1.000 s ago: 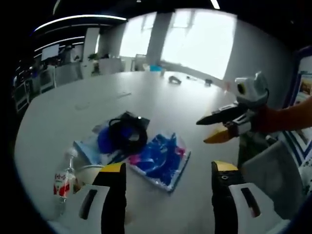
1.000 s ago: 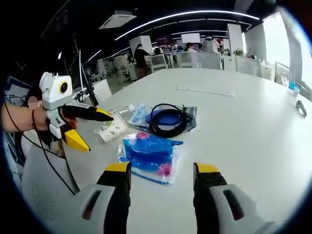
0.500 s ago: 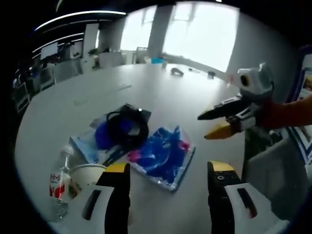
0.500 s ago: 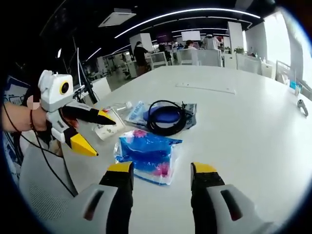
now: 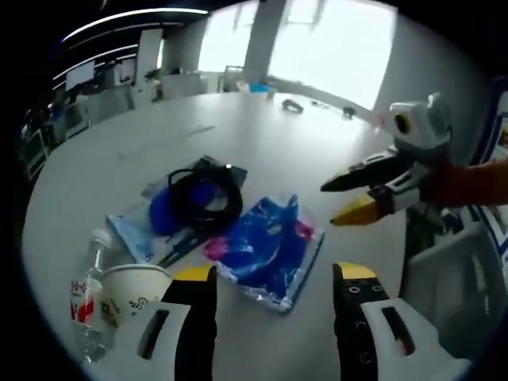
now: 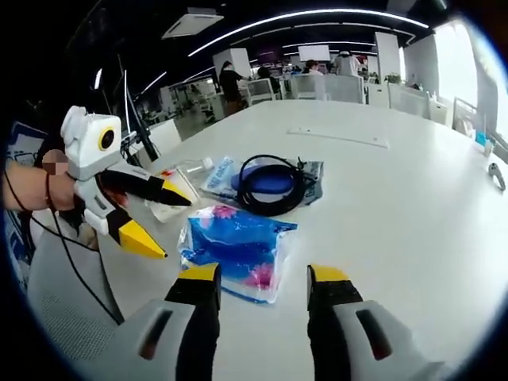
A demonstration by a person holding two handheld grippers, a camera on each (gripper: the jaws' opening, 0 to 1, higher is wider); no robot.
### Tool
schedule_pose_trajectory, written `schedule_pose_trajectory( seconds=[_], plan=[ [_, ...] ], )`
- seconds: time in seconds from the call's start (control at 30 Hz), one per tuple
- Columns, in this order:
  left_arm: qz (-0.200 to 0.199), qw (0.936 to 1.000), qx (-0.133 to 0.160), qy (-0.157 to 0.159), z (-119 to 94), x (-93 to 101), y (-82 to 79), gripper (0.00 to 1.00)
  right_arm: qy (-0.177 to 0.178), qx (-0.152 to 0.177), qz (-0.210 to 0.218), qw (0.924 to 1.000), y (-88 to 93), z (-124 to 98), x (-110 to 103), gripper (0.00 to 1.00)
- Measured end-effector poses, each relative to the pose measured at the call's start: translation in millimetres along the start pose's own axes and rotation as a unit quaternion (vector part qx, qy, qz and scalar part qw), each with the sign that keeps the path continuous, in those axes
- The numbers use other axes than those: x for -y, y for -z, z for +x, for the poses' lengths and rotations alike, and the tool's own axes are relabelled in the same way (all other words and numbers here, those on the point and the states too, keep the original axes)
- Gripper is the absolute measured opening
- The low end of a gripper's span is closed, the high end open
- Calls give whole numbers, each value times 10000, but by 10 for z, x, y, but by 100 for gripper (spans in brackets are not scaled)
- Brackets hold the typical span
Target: Arrange the tabletop items into an orderly group along one side of the table until the central work area is clear of visible clutter.
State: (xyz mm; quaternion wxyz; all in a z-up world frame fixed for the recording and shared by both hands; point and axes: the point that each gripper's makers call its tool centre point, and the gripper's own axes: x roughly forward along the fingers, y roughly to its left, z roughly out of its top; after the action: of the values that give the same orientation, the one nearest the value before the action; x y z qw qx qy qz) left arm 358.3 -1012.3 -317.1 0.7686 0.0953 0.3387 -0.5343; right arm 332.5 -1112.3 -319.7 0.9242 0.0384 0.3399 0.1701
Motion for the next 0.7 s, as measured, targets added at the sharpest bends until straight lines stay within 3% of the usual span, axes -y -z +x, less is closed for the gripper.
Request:
schedule_pose_trajectory(
  seconds=[0.7],
  plan=[
    [-518,9968,-342,-503,53,-120,242,45,86,-294,43,9995,125,195,33,31]
  ],
)
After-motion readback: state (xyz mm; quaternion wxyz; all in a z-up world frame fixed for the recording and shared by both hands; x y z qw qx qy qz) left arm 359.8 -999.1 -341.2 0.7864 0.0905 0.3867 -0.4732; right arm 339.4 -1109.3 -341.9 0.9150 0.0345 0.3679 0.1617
